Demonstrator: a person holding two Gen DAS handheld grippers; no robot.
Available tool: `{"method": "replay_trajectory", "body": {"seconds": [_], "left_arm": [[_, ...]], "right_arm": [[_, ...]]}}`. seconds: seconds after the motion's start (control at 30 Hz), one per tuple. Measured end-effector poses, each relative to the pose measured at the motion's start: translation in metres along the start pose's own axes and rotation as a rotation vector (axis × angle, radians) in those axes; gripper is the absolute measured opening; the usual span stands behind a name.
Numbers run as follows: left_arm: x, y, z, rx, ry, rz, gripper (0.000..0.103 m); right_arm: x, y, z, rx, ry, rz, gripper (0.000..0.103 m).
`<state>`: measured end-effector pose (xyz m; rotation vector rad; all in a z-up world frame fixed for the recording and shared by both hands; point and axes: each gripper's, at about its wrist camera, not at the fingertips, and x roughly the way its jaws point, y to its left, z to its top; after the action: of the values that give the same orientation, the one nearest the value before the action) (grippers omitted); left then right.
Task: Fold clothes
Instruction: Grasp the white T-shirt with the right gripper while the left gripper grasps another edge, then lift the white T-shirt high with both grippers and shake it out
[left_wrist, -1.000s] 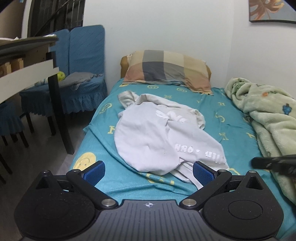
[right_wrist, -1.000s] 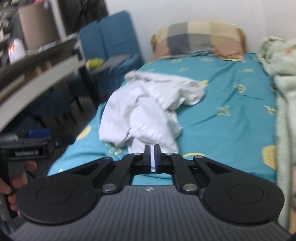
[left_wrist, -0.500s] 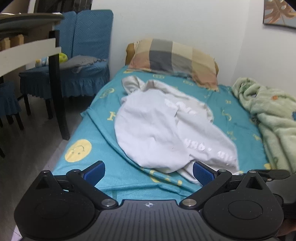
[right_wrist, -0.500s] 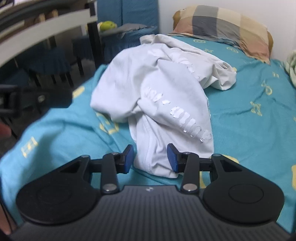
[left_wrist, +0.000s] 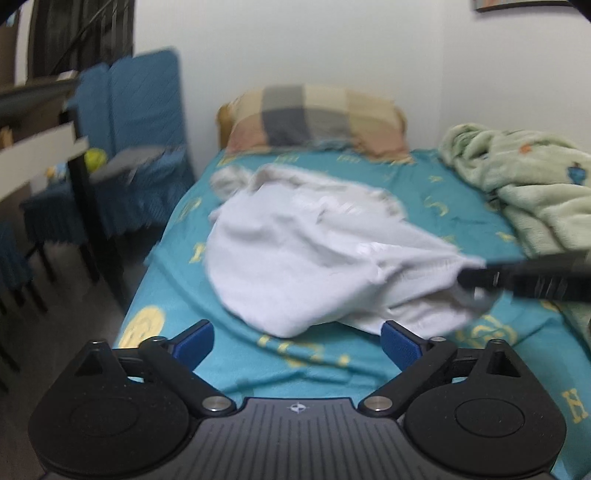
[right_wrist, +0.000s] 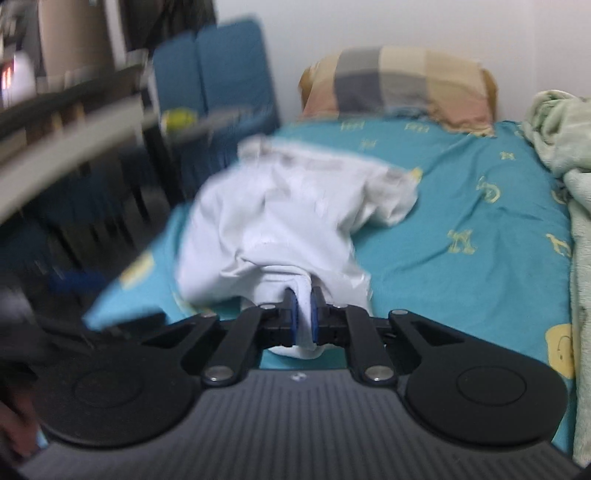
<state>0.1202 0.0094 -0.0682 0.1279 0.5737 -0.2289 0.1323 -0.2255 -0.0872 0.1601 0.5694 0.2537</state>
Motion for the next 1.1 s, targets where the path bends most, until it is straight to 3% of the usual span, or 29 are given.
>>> {"method": "replay_trajectory", "body": {"seconds": [0.17, 0.3, 0.37, 0.43, 0.57, 0.67, 0.7, 0.73, 0.77, 0.93, 1.1], "left_arm": [[0.005, -0.024, 0.001, 0.067, -0.039, -0.045, 0.095], [0.027, -0.043, -0.003, 0.136, -0.038, 0.007, 0.088], [0.04, -0.043, -0.003, 0.116, -0.022, 0.033, 0.086], [0.053, -0.038, -0.001, 0.08, 0.0, 0.015, 0.073], [0.075, -0.023, 0.002, -0.024, 0.032, -0.025, 0.064], [0.08, -0.011, 0.006, -0.062, 0.04, -0.012, 0.034], [0.078, -0.006, 0.007, -0.084, 0.033, -0.003, 0.016], [0.076, 0.001, 0.009, -0.119, 0.017, 0.003, 0.007], [0.073, 0.008, 0.012, -0.159, -0.001, 0.008, 0.005], [0.039, 0.034, 0.035, -0.309, -0.156, 0.014, 0.003], [-0.018, 0.042, 0.061, -0.389, -0.345, 0.021, 0.002]], "right_arm": [[-0.027, -0.013, 0.009, 0.096, -0.078, 0.061, 0.01], [-0.038, -0.02, 0.013, 0.136, -0.112, 0.103, 0.01], [-0.044, -0.023, 0.016, 0.156, -0.13, 0.124, 0.01], [-0.045, -0.024, 0.017, 0.155, -0.142, 0.148, 0.01], [-0.041, -0.024, 0.016, 0.143, -0.159, 0.196, 0.01], [-0.034, -0.027, 0.015, 0.136, -0.161, 0.186, 0.01], [-0.032, -0.028, 0.015, 0.135, -0.161, 0.174, 0.01], [-0.029, -0.029, 0.015, 0.135, -0.158, 0.157, 0.01], [-0.027, -0.031, 0.014, 0.134, -0.154, 0.139, 0.01], [-0.024, -0.031, 0.014, 0.097, -0.156, 0.069, 0.011], [-0.06, -0.007, 0.018, 0.032, -0.255, 0.061, 0.01]]}}
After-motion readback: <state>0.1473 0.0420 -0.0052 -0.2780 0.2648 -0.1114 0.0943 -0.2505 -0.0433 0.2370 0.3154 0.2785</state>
